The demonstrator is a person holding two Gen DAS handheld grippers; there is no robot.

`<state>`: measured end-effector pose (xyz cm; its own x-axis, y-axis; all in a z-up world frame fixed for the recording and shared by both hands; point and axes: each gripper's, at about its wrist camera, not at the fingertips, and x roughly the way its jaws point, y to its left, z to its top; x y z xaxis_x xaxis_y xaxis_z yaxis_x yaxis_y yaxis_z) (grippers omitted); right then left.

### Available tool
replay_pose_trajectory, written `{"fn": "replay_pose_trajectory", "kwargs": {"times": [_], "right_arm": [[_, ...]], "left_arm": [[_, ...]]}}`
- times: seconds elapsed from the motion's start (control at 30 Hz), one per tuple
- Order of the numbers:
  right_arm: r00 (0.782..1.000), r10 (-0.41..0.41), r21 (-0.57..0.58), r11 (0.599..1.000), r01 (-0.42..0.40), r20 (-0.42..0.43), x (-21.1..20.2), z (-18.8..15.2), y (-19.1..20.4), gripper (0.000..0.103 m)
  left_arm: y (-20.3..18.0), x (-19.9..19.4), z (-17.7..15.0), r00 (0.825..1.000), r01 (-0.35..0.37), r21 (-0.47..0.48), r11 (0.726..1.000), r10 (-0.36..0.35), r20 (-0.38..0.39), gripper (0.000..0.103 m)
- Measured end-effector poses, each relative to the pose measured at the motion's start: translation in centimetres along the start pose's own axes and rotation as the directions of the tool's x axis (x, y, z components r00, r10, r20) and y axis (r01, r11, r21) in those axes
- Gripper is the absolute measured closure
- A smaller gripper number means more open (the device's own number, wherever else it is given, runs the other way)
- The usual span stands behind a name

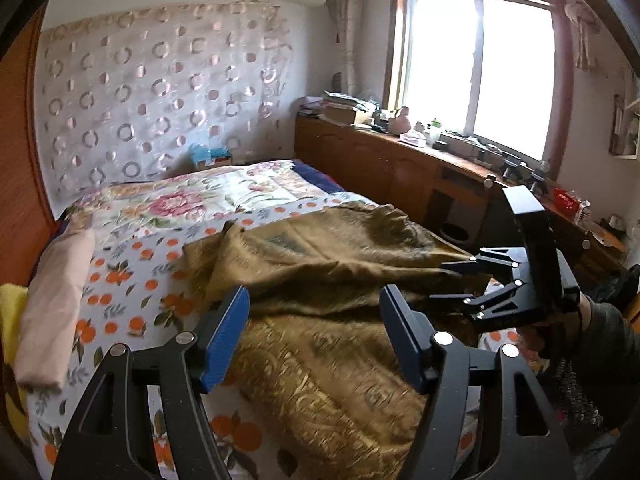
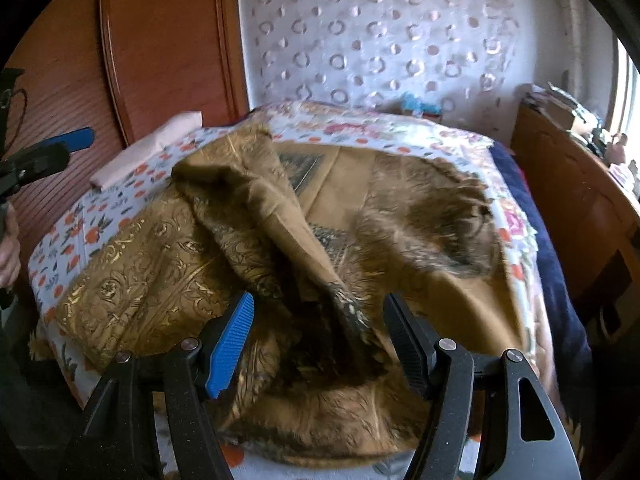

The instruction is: Fold small clothes

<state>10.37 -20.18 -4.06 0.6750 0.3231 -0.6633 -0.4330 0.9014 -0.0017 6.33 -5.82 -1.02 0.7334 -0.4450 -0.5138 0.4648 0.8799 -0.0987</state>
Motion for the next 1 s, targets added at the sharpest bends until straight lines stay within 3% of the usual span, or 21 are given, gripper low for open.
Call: {"fn": "replay_pose_trajectory", "kwargs": {"times": [0.23, 0.27, 0.33, 0.4, 0.63, 0.73, 0.83, 1.0], "right_arm": [[0.998, 0.011, -0.071, 0.997, -0.015, -0.057, 2.4, 1.8, 0.4, 0.036], [0.998, 0.01, -0.079, 0.997, -0.014, -0.058, 2.6, 1.9, 0.4, 0.043], [0.998, 0.004, -0.103, 0.995, -0.01, -0.066, 2.8, 2.2, 0.6, 0.087], [1.0, -0.006, -0.129, 0.992, 0.002, -0.031, 2.3, 2.3, 1.2, 0.096], [0.989, 0.0, -0.092, 0.996, 0.014, 0.151, -4.3, 4.6, 0.8, 0.098], [0.981, -0.048, -0.087, 0.994, 0.065, 0.189, -6.7, 5.3, -0.2, 0.098], [0.973, -0.145, -0.074, 0.984, 0.16, 0.178, -7.3, 4.9, -1.9, 0.098], [0.984, -0.171, 0.003, 0.985, 0.171, 0.046, -5.0, 2.7, -6.7, 0.098]], "left_arm": [[1.4, 0.0, -1.4, 1.0, -0.016, -0.029, 0.999, 0.015, -0.011, 0.035], [1.5, 0.1, -1.5, 1.0, -0.016, -0.031, 0.999, 0.016, -0.01, 0.035], [1.4, 0.1, -1.6, 1.0, -0.019, -0.03, 0.999, 0.019, -0.01, 0.035], [1.5, 0.1, -1.8, 1.0, -0.022, -0.031, 0.999, 0.022, -0.01, 0.035], [1.6, -0.1, -1.8, 1.0, -0.026, -0.035, 0.999, 0.025, -0.004, 0.035], [1.5, -0.1, -1.7, 1.0, -0.023, -0.034, 0.999, 0.023, 0.001, 0.035], [1.3, -0.2, -1.6, 1.0, -0.019, -0.032, 0.999, 0.02, 0.008, 0.035], [1.0, -0.1, -1.6, 1.0, -0.016, -0.032, 0.999, 0.016, 0.014, 0.035]]}}
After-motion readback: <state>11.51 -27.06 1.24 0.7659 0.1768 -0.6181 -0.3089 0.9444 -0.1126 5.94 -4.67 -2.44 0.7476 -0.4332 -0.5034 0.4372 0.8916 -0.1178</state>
